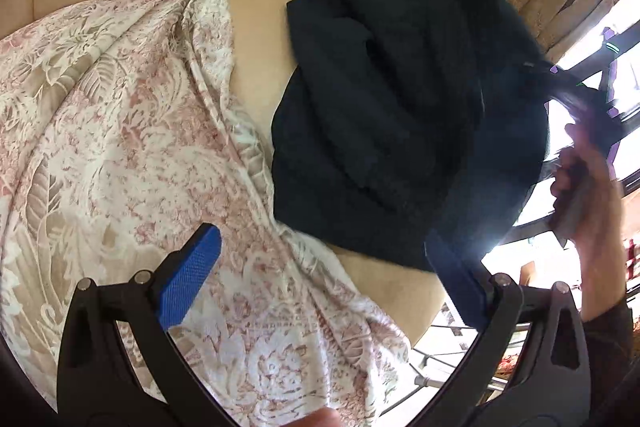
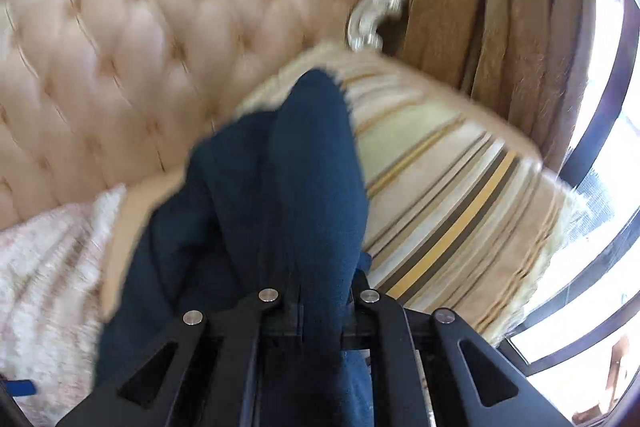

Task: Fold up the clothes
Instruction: 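Reach the right tool to the navy sweatshirt on the pillow and grasp it, then lift the navy sweatshirt with the right tool while the left tool grasps its other edge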

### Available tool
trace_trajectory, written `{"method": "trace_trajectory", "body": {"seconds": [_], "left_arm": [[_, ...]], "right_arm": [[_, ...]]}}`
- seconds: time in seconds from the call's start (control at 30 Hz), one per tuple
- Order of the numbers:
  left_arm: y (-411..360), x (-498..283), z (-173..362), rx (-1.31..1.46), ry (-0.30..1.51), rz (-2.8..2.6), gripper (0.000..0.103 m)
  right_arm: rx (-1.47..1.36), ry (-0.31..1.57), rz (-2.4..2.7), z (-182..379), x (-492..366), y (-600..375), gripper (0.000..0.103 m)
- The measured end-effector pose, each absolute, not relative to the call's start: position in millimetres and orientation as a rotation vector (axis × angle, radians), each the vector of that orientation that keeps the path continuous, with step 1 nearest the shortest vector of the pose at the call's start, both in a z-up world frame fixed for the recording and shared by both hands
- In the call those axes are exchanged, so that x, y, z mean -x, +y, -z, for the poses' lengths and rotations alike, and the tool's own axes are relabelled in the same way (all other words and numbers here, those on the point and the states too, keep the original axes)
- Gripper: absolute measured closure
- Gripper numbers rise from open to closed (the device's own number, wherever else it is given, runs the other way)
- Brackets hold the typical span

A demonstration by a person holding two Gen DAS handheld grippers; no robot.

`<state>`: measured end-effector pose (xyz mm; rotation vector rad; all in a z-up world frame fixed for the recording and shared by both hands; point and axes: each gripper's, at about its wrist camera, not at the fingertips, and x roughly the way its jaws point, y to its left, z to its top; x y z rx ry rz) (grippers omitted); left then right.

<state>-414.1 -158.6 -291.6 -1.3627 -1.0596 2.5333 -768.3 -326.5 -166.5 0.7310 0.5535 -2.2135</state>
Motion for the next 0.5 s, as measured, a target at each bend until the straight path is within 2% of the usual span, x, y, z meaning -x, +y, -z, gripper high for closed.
{"method": "trace_trajectory", "body": {"seconds": [0.2, 0.27, 0.37, 0.5], "left_arm": [[-176, 429, 261, 1.226, -1.049, -2.578, 0.001], [-169, 430, 247, 1.152, -0.874, -2.657, 0.001], [-156, 430, 225, 1.024, -0.568, -2.763, 0.006], [-139, 430, 195, 0.837, -0.157, -2.847, 0.008]], "right_arm": [[-0.712, 0.320, 2.335, 84, 764, -256, 0.094], [-0.718, 0.282, 2.362, 64, 761, -240, 0.094], [-0.640, 0.399, 2.371, 46, 738, -227, 0.094], [-0.580, 0.493, 2.330, 31, 703, -189, 0.094]]}}
